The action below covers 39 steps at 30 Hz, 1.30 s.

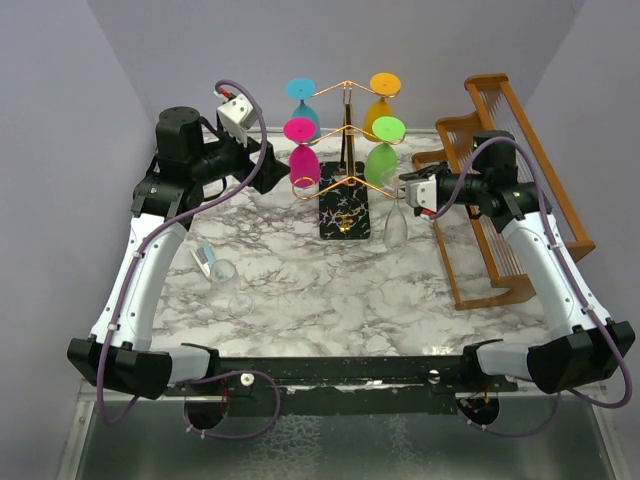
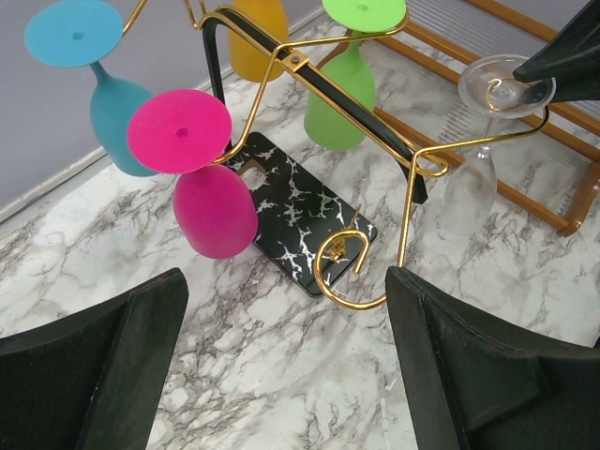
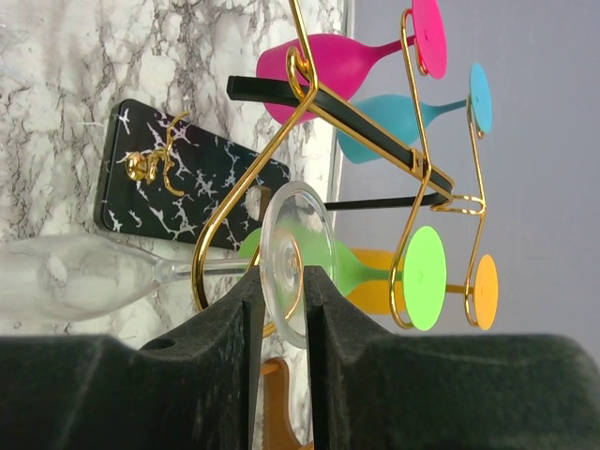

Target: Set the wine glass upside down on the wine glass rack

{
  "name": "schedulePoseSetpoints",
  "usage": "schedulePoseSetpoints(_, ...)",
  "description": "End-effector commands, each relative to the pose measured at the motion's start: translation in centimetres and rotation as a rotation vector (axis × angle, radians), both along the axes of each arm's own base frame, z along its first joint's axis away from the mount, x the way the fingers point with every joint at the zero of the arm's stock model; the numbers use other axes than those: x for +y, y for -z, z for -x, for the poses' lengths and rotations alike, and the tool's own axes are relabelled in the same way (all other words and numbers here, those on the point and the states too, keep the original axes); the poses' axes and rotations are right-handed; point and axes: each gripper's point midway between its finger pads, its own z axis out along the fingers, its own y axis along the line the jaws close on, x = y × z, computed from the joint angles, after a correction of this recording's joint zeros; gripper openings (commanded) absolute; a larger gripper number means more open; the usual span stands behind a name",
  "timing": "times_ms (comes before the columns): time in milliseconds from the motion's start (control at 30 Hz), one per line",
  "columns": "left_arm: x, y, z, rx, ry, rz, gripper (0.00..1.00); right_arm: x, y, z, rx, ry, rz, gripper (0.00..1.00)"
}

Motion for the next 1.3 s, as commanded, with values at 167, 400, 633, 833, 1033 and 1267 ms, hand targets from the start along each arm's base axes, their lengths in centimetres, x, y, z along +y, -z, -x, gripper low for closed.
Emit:
schedulePoseSetpoints(167, -0.2, -0.4, 0.5, -0.025, 0.031, 0.008, 0.89, 1.5, -1.2, 1.3, 0.015, -0.089, -0.060, 0.27)
schedulePoseSetpoints(400, -0.2, -0.3, 0.5, -0.023, 0.032, 0.005, 0.89, 1.9, -1.1, 1.8, 0.033, -0.118, -0.082, 0.32)
schedulePoseSetpoints(633, -0.2, -0.3, 0.5, -0.023, 0.035, 0.003, 0.89, 2.1, -1.3, 2.3, 0.043, -0.137, -0.092, 0.40)
schedulePoseSetpoints(833, -0.2, -0.2, 0.5, -0.021, 0.035, 0.003, 0.89, 2.3, -1.1, 2.6, 0.053, -0.154, -0.101, 0.45)
schedulePoseSetpoints(1033, -0.2, -0.1, 0.5, -0.020, 0.037, 0.001, 0.89, 2.5, -1.4, 3.0, 0.061, -0.173, -0.116, 0.46)
schedulePoseSetpoints(1267, -0.2, 0.1, 0.5, -0.017, 0.038, 0.001, 0.89, 3.0, -2.1, 4.1, 0.079, -0.215, -0.153, 0.47)
